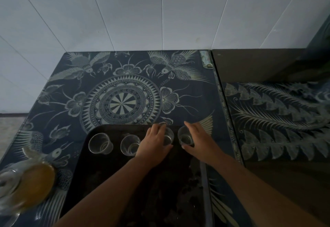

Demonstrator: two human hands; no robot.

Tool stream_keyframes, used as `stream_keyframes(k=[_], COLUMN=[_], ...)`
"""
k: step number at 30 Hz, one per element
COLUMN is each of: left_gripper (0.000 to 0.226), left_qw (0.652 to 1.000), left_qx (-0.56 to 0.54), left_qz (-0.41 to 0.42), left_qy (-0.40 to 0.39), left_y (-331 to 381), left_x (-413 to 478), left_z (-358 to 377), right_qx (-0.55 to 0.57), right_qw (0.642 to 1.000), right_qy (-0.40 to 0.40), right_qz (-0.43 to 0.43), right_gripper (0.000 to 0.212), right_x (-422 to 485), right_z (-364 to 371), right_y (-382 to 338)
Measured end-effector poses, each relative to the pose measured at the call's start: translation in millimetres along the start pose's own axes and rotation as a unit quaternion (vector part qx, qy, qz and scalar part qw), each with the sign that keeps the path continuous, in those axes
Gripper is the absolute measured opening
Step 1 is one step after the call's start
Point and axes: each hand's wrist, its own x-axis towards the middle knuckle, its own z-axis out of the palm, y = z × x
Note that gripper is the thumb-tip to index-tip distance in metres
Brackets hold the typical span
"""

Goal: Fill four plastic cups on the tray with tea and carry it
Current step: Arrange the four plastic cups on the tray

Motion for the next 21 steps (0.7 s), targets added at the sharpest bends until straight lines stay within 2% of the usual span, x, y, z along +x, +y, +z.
stream_keyframes(k=[21], left_gripper=[0.084], left_qw=[1.0], left_qx=[-0.006], left_qz=[-0.008], left_qy=[0.006], left_y=[2], left_x=[-24], left_z=[3], right_qx=[0.0], right_qw=[1.0], right_qy=[0.015], right_qz=[0.007], right_gripper=[0.079], right_x=[-31], right_z=[19], right_y=[2])
